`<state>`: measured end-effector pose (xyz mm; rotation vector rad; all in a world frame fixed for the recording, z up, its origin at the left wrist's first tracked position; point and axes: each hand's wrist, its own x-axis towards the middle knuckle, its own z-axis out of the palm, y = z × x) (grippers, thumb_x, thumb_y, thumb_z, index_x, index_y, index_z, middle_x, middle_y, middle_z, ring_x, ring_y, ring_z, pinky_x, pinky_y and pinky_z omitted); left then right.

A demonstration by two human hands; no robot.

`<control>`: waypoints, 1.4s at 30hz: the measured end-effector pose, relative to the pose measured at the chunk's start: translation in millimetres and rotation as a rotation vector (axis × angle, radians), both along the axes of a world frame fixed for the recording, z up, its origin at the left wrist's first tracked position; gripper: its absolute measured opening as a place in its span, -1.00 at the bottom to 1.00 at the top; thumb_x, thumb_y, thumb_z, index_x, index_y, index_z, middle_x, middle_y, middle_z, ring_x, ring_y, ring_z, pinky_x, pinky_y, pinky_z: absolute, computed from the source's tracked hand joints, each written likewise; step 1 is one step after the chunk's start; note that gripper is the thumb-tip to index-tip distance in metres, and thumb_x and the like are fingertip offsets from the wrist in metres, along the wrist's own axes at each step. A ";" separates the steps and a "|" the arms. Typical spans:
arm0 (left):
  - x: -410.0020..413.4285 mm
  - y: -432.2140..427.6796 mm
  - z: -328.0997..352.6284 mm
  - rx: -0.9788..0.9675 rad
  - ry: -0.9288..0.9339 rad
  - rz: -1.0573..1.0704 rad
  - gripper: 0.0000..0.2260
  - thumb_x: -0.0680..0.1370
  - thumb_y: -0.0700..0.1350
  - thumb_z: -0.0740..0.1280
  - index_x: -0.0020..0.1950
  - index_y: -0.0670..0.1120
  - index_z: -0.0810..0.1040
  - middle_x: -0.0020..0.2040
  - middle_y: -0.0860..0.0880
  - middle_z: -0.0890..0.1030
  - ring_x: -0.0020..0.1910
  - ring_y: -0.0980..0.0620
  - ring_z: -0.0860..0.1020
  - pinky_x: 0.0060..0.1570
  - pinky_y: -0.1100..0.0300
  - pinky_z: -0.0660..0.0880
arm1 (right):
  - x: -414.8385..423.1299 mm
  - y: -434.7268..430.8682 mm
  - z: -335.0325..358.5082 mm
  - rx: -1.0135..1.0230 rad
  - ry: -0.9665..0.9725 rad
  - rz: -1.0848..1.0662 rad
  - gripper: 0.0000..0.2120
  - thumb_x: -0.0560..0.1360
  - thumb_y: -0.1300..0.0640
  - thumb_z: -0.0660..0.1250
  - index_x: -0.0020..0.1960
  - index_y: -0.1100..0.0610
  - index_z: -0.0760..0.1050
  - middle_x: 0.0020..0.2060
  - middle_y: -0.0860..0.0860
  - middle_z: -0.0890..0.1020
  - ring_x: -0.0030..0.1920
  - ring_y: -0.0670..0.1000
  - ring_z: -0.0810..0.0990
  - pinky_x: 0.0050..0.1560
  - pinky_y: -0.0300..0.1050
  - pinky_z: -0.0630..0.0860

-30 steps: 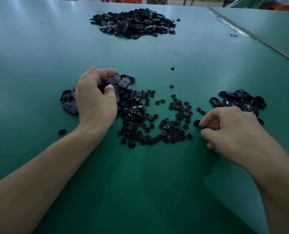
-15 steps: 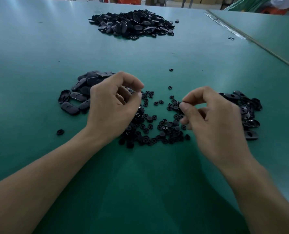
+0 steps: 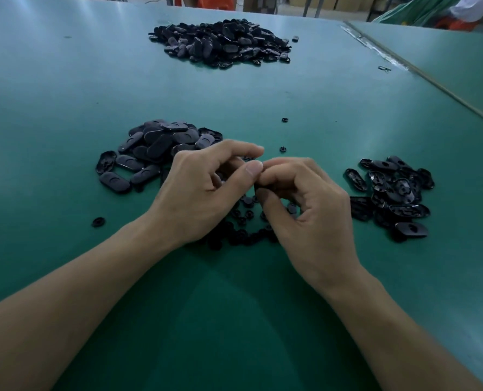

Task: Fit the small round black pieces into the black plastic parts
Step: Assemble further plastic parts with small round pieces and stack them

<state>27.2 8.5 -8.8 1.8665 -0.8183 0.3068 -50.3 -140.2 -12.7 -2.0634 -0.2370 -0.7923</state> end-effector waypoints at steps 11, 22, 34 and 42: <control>2.9 -2.7 -1.0 -0.037 -0.068 -0.046 -0.92 0.55 -0.11 0.44 0.01 0.04 0.65 -0.17 0.14 0.68 -0.27 0.18 0.61 -0.33 0.31 0.49 | 0.5 3.6 2.0 0.127 0.054 -0.033 -0.56 0.45 0.31 0.43 0.13 -0.17 0.47 -0.01 -0.03 0.63 -0.04 -0.03 0.67 -0.02 -0.19 0.60; 1.1 -1.2 2.8 -0.092 0.006 -0.025 -0.89 0.54 -0.10 0.44 -0.04 0.11 0.57 -0.21 0.10 0.66 -0.27 0.03 0.62 -0.35 0.17 0.50 | 1.7 3.2 5.0 0.046 0.164 -0.157 -0.94 0.54 0.16 0.40 -0.04 0.03 0.54 -0.21 -0.21 0.61 -0.12 -0.19 0.58 -0.15 -0.39 0.45; 5.5 -0.2 -2.7 -0.074 0.068 0.006 -0.82 0.55 -0.13 0.44 0.12 0.07 0.61 -0.16 0.09 0.66 -0.25 0.08 0.64 -0.18 0.26 0.56 | 1.2 -1.7 3.3 -0.105 0.212 -0.345 -0.78 0.54 0.07 0.40 0.18 0.00 0.56 -0.02 -0.14 0.53 -0.05 -0.14 0.50 -0.03 -0.43 0.35; 7.5 0.5 -3.2 -0.123 0.085 0.071 -0.86 0.57 -0.19 0.41 0.07 0.03 0.63 -0.15 0.11 0.69 -0.15 0.09 0.70 -0.07 0.12 0.65 | -1.3 -2.2 1.6 -0.364 0.437 -0.401 -0.79 0.53 -0.10 0.33 0.03 0.00 0.61 -0.13 -0.08 0.51 0.05 -0.01 0.42 0.10 -0.05 0.44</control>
